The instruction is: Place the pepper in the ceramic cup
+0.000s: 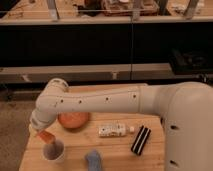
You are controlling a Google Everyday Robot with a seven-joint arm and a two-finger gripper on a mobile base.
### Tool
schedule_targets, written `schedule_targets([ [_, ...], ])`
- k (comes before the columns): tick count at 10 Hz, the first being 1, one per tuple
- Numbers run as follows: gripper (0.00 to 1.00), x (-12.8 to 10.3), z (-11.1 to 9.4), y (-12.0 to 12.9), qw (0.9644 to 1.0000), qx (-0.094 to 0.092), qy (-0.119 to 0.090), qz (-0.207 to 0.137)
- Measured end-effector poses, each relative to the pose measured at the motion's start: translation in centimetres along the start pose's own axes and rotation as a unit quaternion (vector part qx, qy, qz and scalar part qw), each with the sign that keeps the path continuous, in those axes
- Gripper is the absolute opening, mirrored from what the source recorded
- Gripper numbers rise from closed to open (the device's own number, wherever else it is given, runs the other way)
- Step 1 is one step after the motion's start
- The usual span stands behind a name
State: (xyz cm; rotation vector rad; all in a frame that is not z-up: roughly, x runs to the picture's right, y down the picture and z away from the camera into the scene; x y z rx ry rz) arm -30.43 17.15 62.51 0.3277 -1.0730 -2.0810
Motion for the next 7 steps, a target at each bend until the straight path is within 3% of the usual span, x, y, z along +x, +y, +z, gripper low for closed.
schedule_targets([
  [5, 0.02, -1.8, 0.9, -0.1, 1.0000, 0.004, -0.003, -0.001],
  [7, 0.21, -2.5, 0.9, -0.1, 1.0000, 0.003, -0.003, -0.007],
])
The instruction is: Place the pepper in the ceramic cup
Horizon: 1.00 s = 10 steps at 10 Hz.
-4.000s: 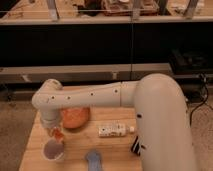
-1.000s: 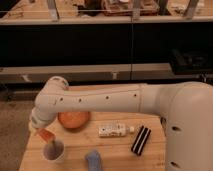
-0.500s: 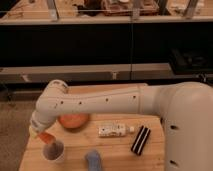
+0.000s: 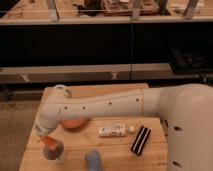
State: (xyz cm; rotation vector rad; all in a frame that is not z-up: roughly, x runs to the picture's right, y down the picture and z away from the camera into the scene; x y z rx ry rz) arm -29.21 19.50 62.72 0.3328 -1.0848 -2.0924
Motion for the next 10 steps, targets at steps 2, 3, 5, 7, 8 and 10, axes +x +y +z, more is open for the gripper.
schedule_targets([
  [2, 0.39, -0.28, -0.19, -0.15, 0.9999, 0.001, 0.006, -0.010],
  [3, 0.49, -0.34, -0.37, -0.09, 0.9999, 0.001, 0.009, -0.012],
  [5, 0.69, -0.28, -0.39, -0.40, 0.9998, 0.000, 0.007, -0.020],
  [7, 0.80, -0.32, -0.58, -0.42, 0.9997, -0.002, 0.005, -0.023],
  [8, 0.80, -0.35, -0.68, -0.44, 0.9997, -0.003, 0.004, -0.024],
  [10, 0.80, -0.51, -0.87, -0.30, 0.9998, -0.001, 0.004, -0.019],
])
